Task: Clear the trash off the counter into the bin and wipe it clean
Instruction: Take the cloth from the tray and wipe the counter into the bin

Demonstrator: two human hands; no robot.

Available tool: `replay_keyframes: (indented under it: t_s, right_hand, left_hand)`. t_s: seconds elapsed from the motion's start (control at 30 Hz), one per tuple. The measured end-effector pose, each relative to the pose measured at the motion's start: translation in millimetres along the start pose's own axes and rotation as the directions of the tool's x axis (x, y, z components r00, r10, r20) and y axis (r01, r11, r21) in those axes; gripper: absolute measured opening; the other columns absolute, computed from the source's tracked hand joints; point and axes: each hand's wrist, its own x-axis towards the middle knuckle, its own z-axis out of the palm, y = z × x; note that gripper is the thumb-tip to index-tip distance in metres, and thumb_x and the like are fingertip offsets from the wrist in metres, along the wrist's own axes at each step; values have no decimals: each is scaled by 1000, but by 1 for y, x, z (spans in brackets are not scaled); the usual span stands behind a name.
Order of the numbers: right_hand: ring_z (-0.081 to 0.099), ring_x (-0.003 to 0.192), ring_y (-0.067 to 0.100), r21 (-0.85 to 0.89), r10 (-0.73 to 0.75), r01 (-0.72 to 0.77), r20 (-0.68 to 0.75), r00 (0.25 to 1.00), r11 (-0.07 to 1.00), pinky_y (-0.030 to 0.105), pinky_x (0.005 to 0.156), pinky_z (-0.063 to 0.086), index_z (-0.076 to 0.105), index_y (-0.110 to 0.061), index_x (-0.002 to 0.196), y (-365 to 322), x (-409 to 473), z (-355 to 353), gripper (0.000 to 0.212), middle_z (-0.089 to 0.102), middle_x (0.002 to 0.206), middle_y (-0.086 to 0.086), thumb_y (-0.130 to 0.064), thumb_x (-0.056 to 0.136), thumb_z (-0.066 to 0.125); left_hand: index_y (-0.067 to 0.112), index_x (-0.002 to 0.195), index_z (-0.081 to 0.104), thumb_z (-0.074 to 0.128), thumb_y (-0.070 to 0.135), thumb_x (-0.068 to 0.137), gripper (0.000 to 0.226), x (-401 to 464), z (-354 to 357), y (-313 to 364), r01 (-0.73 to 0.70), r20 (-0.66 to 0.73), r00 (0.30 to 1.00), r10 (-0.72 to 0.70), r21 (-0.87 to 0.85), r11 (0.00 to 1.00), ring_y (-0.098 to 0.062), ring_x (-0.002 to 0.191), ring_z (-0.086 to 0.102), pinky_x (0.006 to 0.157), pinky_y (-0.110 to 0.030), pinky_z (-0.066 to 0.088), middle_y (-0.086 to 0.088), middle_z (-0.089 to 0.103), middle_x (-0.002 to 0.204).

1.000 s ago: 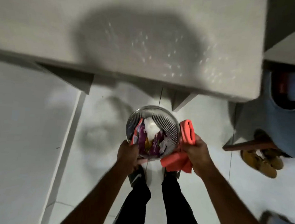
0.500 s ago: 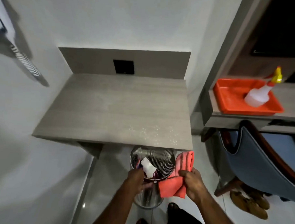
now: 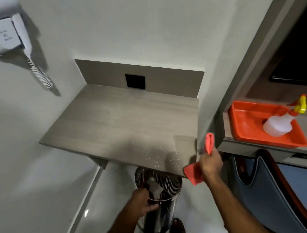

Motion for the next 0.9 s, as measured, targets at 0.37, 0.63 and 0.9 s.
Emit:
replay_keyframes:
  t_s: [0.37,0.63,0.9]
  right_hand:
    - [31,140,41,-617,-440,679,520,732,398,53,112,26,38,-24,148,11,35,122,60,32,156,17,-48,93,41]
    - [49,135,24,-237,-545,877,707,451,418,38,108,23,64,-29,127,61,-93,122,41,54,145,-2,-38,89,51]
    - [67,84,-5,102,-448,461,492,747,881,5,68,47,53,-38,131,1,-100,91,34,67,111,-22,-28,99,47]
  left_hand:
    - [-16,110,60,49,-13,89,25,8,-18,-2,35,-78,996,-36,-21,999,-50,98,71,65,-53,65,-38,66,117]
    - [-15,110,66,55,-12,88,25,-1,-40,7,27,-50,998,-26,18,999,-48,87,75,62,-47,65,-35,72,108]
    - [-13,111,64,59,0,92,24,-10,-66,17,-46,-40,998,48,63,997,-46,93,74,74,-63,62,-32,70,112]
